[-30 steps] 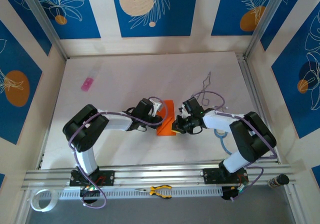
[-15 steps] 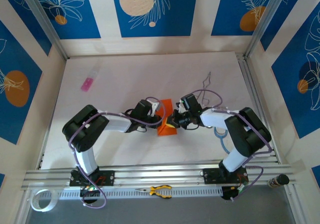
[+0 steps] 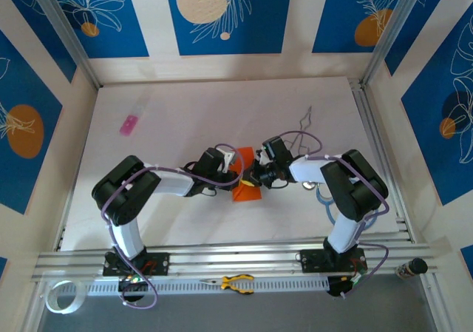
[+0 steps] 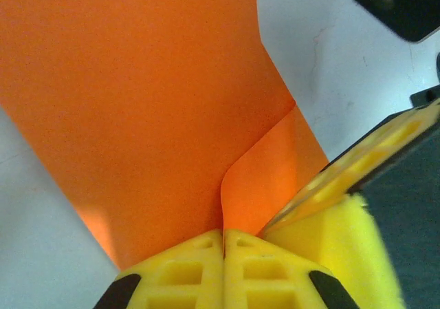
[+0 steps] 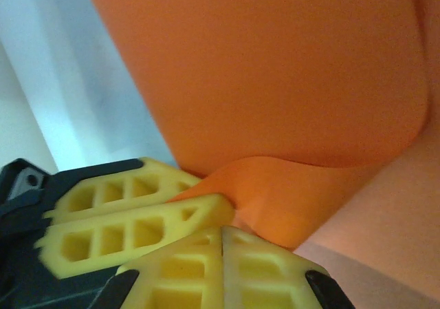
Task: Fold a paper plane with a square sheet of paper (pick it up from the middle)
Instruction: Fold the triangle a second time at the center of the table.
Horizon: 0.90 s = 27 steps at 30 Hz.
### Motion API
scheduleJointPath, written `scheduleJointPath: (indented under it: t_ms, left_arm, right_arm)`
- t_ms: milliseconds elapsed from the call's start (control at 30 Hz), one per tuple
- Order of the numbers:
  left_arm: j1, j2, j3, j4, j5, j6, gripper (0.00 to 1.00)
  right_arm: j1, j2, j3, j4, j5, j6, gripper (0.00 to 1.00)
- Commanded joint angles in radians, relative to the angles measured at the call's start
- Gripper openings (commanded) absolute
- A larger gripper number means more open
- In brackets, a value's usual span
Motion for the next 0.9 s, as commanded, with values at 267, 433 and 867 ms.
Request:
scheduleJointPath:
  t_ms: [267,433,867]
  left_arm:
    - [0.016,0.026,-0.006,-0.091,0.019,0.017,0.0]
    - [0.017,0.027,0.0,-0.104,0.026,0.028,0.0]
    - [0.024,0.023,-0.004,-0.104,0.045,0.038,0.0]
  right_arm:
    - [-0.015,-0.03,-0.079,-0.018,0.022,0.007,0.02]
    - [-0.038,-0.067,-0.006,-0.018,-0.024,0.003,0.02]
    - [-0.051,0.015,0.016,-0.105,0.086,-0.025,0.02]
